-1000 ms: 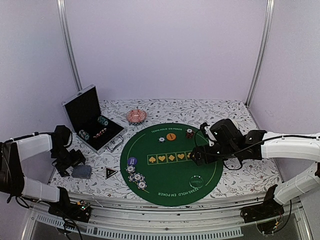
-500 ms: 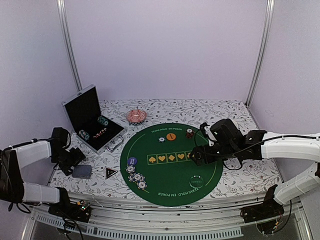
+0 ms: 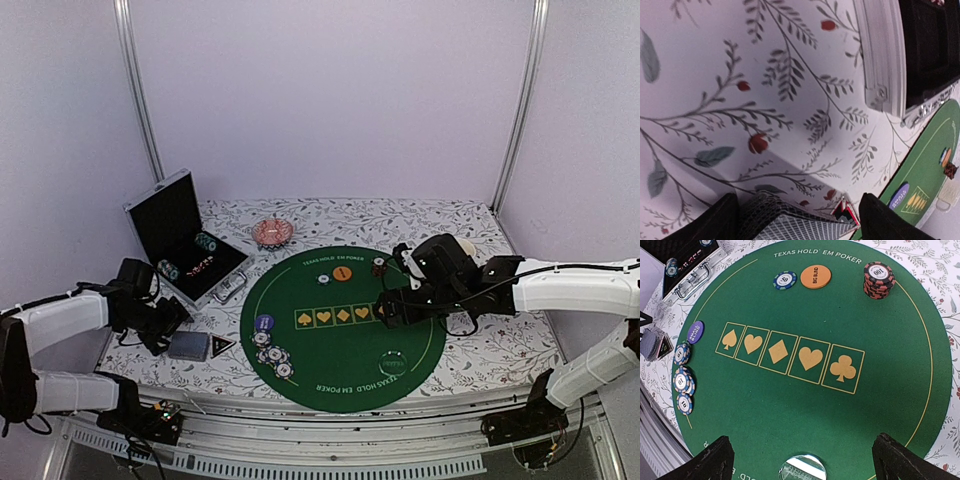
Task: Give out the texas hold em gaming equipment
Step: Move the face-down deck piles to the center of the board, then pick up the face-down deck piles from the center of the board.
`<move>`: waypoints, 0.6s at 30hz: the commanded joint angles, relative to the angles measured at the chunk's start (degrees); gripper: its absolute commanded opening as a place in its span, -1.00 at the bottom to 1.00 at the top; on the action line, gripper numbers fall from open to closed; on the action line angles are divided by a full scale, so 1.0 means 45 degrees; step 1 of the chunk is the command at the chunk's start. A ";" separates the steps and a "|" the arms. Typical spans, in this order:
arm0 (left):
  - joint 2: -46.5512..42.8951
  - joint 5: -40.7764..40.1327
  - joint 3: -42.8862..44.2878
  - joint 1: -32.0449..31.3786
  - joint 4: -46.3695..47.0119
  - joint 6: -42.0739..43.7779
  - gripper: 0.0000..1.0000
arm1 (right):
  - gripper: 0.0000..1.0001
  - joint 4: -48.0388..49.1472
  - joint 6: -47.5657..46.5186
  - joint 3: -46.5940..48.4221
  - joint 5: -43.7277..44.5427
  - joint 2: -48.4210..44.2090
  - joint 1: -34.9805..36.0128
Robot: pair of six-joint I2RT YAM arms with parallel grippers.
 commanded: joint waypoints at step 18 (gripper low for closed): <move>0.2674 -0.2872 0.9011 -0.2254 -0.4614 0.7504 0.95 | 0.98 -0.0270 -0.0332 0.0527 -0.0182 0.0117 -0.0047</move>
